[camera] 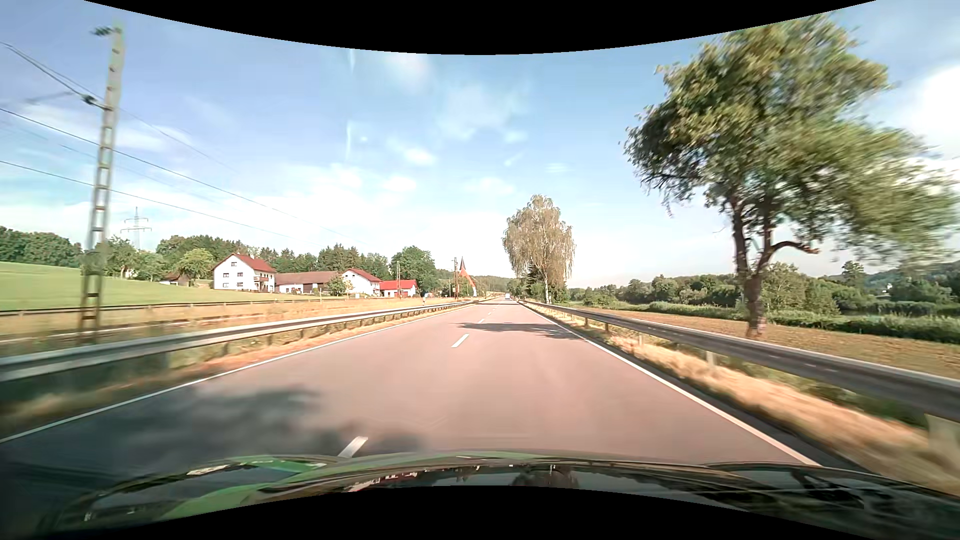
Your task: Follow the waypoints while adhering to traffic rules and regulations
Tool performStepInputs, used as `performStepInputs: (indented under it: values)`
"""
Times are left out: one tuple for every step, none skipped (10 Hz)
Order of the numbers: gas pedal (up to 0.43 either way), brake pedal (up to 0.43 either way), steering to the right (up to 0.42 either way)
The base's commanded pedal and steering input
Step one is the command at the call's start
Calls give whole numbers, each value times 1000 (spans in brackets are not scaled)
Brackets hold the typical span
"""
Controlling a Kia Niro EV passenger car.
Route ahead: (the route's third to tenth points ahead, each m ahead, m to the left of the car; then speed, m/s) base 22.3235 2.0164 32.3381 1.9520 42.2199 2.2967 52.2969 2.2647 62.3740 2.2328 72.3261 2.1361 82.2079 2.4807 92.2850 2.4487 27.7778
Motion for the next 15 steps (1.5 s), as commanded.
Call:
performStepInputs:
  values:
    - [220, 0, -1]
    - [220, 0, -1]
    - [220, 0, -1]
    - [220, 0, -1]
    - [209, 0, -1]
    - [209, 0, -1]
    - [209, 0, -1]
    - [209, 0, -1]
    - [209, 0, -1]
    - [209, 0, -1]
    - [209, 0, -1]
    - [209, 0, -1]
    - [209, 0, -1]
    - [209, 0, -1]
    - [209, 0, -1]
